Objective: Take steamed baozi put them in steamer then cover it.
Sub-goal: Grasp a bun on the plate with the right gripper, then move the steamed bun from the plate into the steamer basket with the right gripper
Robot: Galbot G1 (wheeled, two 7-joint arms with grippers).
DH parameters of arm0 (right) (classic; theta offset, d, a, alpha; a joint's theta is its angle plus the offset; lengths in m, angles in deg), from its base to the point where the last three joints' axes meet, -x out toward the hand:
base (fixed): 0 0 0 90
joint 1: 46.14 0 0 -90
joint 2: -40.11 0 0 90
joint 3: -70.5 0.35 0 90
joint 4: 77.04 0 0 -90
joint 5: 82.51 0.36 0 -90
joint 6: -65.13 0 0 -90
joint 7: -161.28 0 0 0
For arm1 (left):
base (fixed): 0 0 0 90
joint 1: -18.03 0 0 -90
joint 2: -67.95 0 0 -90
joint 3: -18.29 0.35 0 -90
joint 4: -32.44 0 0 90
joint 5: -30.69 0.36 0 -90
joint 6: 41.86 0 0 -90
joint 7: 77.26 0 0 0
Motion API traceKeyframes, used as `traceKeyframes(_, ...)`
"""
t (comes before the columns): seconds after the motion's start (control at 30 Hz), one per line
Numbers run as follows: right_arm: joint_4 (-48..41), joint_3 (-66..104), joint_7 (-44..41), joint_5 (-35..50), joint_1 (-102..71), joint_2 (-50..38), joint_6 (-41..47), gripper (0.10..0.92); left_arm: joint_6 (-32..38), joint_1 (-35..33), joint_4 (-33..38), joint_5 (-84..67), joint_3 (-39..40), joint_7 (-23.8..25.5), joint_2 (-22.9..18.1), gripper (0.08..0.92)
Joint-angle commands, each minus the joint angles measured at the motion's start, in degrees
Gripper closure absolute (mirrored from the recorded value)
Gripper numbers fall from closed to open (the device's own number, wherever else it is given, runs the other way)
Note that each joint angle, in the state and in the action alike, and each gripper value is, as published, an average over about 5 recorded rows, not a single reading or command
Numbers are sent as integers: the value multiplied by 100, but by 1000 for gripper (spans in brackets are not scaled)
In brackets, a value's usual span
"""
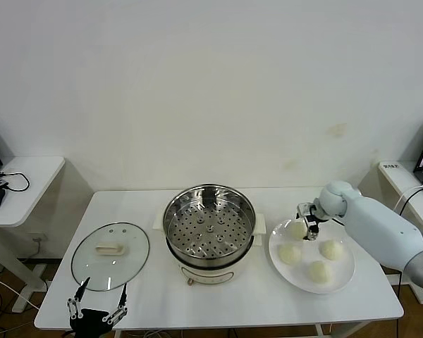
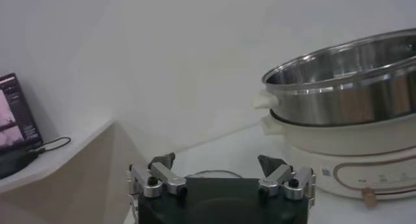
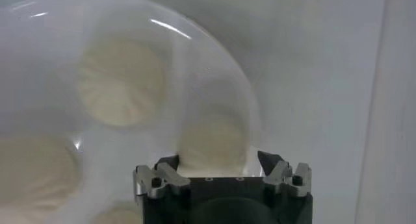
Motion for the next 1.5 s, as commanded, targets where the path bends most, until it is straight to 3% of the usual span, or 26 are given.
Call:
traceKeyframes(0.03, 51, -5, -7, 8, -15, -16, 3, 312, 0, -5, 16, 4, 1, 9, 2, 177)
traceKeyframes(0.43, -73, -32, -33, -61, 45, 74, -22, 406, 2, -13, 8, -2, -6, 11, 1, 177)
traceKeyframes(0.77, 310, -163, -222, 181, 270, -232, -50, 454, 0, -6, -14, -1, 10, 12, 16, 177)
traceKeyframes(1.2, 1728, -1139, -376, 1465, 1983, -1357, 104, 456, -35, 36, -19, -11, 93, 43, 127, 177)
traceKeyframes(1.5, 1918, -2382, -329, 2442, 3981, -843, 157, 454, -71, 158, -63, -64, 131, 65, 228, 177)
